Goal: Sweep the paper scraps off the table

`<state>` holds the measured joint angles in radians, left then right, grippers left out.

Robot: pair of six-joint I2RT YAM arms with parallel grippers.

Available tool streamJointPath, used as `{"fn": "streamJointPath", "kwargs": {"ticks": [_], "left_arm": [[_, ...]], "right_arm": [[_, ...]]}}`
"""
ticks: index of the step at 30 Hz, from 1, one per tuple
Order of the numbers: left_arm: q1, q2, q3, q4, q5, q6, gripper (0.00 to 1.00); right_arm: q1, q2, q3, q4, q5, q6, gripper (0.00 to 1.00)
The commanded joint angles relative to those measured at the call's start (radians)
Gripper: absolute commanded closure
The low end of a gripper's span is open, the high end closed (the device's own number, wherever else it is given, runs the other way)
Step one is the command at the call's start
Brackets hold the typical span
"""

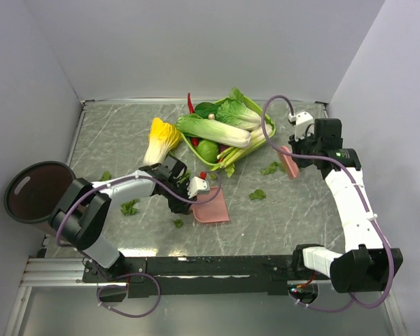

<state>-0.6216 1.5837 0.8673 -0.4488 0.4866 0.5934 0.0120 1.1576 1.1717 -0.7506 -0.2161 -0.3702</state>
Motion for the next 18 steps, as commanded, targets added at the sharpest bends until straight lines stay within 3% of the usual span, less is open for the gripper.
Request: {"fn": "streamJointPath", "kwargs": {"ticks": [1, 5, 8, 14, 18], "left_arm": [[-0.007, -0.066, 0.084, -0.113, 0.07, 0.045, 0.83], [-0.026, -0.102, 0.096, -0.139, 0.061, 0.049, 0.99], [-0.053, -0.126, 0.096, -0.158, 0.047, 0.029, 0.99], [-0.084, -0.126, 0.144, -0.251, -0.066, 0.016, 0.99], [-0.147, -0.077, 0.202, -0.243, -0.124, -0.113, 0.99]], "right_arm": [[-0.035, -0.045, 0.058, -0.104, 0.139, -0.15, 1.0], [-0.038, -0.056, 0.103, -0.165, 0.245, -0.182, 1.0], [-0.058, -0.044, 0.105, -0.116, 0.282, -0.22, 1.0], [-0.098, 0.025, 0.076, 0.094, 0.107, -0.271, 1.0], [-0.095, 0.059, 0.029, 0.235, 0.034, -0.228, 1.0]]}}
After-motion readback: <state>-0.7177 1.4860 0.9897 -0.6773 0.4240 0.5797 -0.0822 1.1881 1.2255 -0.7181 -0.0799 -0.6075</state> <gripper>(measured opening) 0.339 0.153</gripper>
